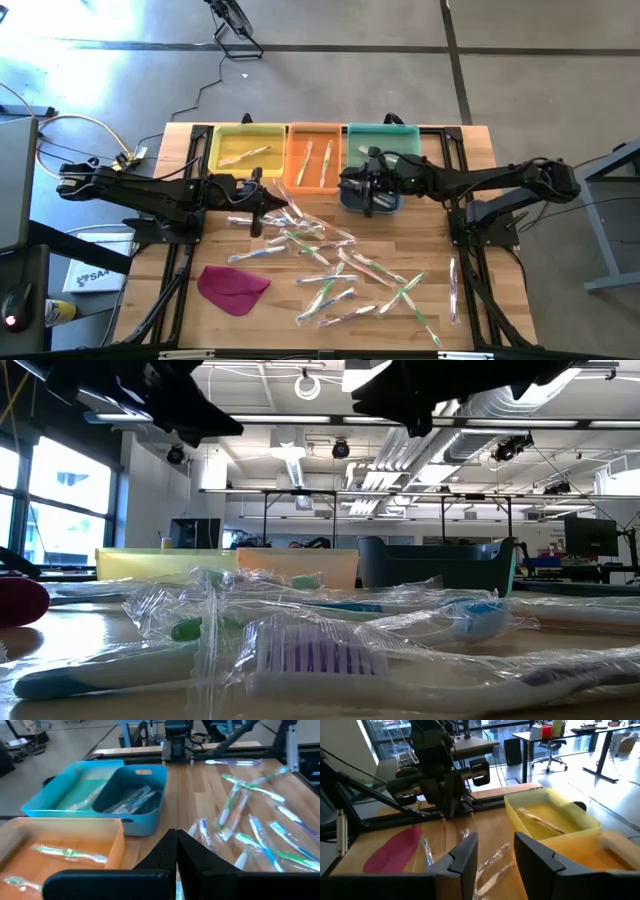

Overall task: Pick & Place Toothbrushes
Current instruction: Put the green toothbrush into the orange bin

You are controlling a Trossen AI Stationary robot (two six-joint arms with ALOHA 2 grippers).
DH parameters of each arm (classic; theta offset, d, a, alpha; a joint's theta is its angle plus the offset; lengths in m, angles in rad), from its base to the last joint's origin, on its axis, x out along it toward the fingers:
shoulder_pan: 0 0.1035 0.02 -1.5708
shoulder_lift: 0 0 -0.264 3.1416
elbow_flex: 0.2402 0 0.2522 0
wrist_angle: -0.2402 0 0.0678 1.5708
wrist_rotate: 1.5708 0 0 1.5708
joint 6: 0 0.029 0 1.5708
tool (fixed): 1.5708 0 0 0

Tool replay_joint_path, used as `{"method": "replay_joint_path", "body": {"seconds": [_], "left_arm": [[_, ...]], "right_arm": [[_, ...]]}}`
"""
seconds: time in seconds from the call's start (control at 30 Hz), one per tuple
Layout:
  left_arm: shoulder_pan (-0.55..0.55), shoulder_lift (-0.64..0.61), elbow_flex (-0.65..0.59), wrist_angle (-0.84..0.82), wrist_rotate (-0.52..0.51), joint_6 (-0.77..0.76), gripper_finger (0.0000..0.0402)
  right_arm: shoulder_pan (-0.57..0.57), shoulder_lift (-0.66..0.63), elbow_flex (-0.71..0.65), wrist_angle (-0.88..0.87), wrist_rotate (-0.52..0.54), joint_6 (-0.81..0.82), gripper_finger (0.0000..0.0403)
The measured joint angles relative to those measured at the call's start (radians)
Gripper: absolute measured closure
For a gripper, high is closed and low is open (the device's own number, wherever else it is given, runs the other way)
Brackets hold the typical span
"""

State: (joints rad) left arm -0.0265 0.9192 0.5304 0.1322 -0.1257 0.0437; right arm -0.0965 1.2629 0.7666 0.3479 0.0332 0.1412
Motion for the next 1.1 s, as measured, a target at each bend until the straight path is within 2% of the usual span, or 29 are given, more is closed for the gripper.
{"method": "replay_joint_path", "body": {"seconds": [0.2,0.33,0.67,0.93,1.1], "left_arm": [[0.0,0.0,0.0,-0.002,-0.104,0.004,0.0401],[0.0,0.0,0.0,0.0,-0.132,0.053,0.0401],[0.0,0.0,0.0,-0.041,-0.131,0.075,0.0401],[0.0,0.0,0.0,-0.064,-0.122,0.049,0.0401],[0.0,0.0,0.0,-0.1,-0.041,0.098,0.0401]], "right_arm": [[0.052,0.004,0.0,-0.02,0.001,0.029,0.0283],[0.096,0.004,0.0,-0.046,0.059,0.013,0.0283],[0.151,0.004,-0.001,-0.057,0.226,0.012,0.0283],[0.15,0.004,-0.001,-0.033,0.23,0.019,0.0283],[0.15,0.004,-0.001,-0.016,0.229,0.019,0.0283]]}}
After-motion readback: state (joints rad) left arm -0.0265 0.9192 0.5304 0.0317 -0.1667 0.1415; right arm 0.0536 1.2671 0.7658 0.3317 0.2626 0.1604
